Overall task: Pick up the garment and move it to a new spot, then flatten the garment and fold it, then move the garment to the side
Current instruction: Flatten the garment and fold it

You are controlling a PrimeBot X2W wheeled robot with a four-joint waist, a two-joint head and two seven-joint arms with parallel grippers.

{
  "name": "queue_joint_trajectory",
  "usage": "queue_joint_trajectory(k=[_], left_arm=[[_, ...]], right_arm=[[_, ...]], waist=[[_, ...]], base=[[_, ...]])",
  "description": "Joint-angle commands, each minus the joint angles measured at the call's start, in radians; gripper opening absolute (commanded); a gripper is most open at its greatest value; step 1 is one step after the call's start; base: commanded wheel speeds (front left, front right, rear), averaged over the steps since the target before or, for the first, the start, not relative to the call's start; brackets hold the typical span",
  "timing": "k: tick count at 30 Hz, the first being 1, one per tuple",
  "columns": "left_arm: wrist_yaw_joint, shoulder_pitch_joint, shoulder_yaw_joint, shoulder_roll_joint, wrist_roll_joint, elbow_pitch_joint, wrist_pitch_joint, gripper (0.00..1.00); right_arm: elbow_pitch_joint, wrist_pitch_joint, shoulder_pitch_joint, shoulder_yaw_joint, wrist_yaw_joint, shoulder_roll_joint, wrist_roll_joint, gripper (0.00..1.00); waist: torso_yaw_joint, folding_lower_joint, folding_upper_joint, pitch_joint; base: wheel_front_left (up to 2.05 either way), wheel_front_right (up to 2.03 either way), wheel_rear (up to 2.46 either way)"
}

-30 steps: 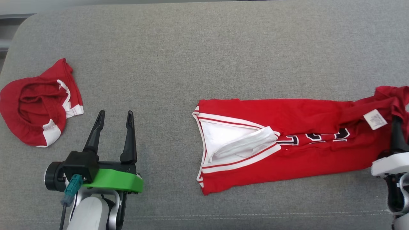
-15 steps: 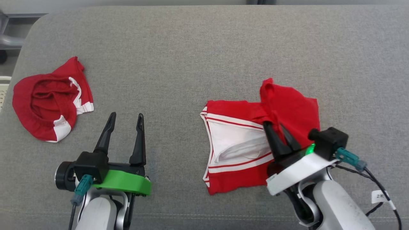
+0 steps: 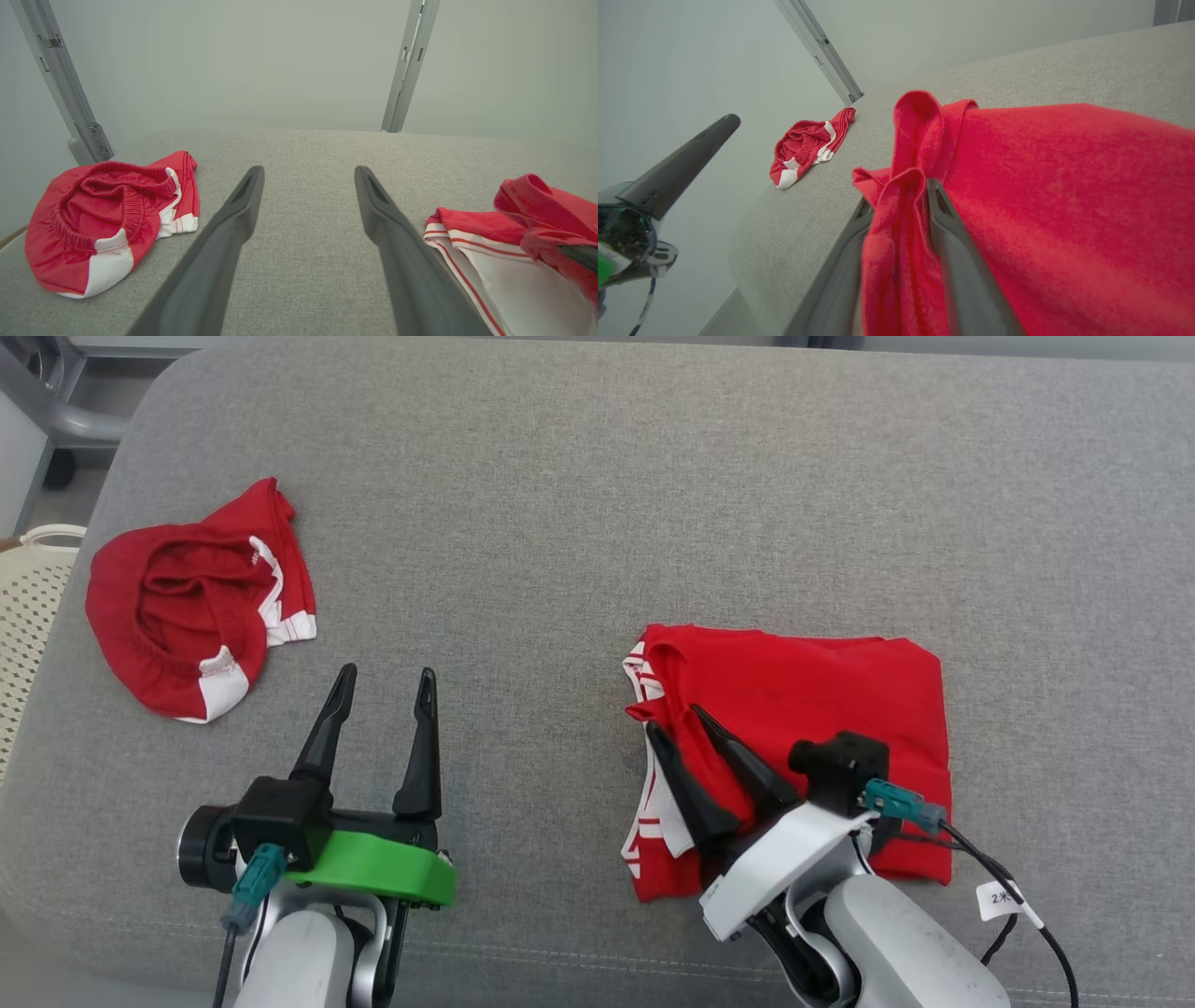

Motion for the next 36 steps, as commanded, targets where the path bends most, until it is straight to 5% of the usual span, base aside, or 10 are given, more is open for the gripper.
queue_joint_trajectory(k=[1,11,27,36], left_arm=[[-0.004,-0.014,0.005,-0.001,0.006,0.002,-0.002,1.0],[-0.01,-0.007,0.027,-0.009,0.021,0.003,-0.002,1.0],[0.008,0.034,0.095,0.018,0.046,-0.038,-0.002,1.0],[0.002,0.069,0.085,0.021,0.051,-0.032,-0.002,1.0]], right_arm=[[0.013,-0.01,-0.016,0.015,0.0,0.003,0.01,1.0],[-0.051,-0.044,-0.008,0.149,0.0,-0.024,0.06,1.0],[-0.276,-0.064,0.175,-0.44,0.0,-0.102,-0.207,1.0],[-0.25,-0.012,0.277,-0.55,0.0,-0.124,-0.269,1.0]], waist=[[0.001,0.0,0.0,0.004],[-0.013,0.0,0.0,0.003],[-0.078,0.0,0.0,-0.036],[-0.086,0.0,0.0,-0.078]], base=[[0.0,0.0,0.0],[0.0,0.0,0.0],[0.0,0.0,0.0],[0.0,0.0,0.0]])
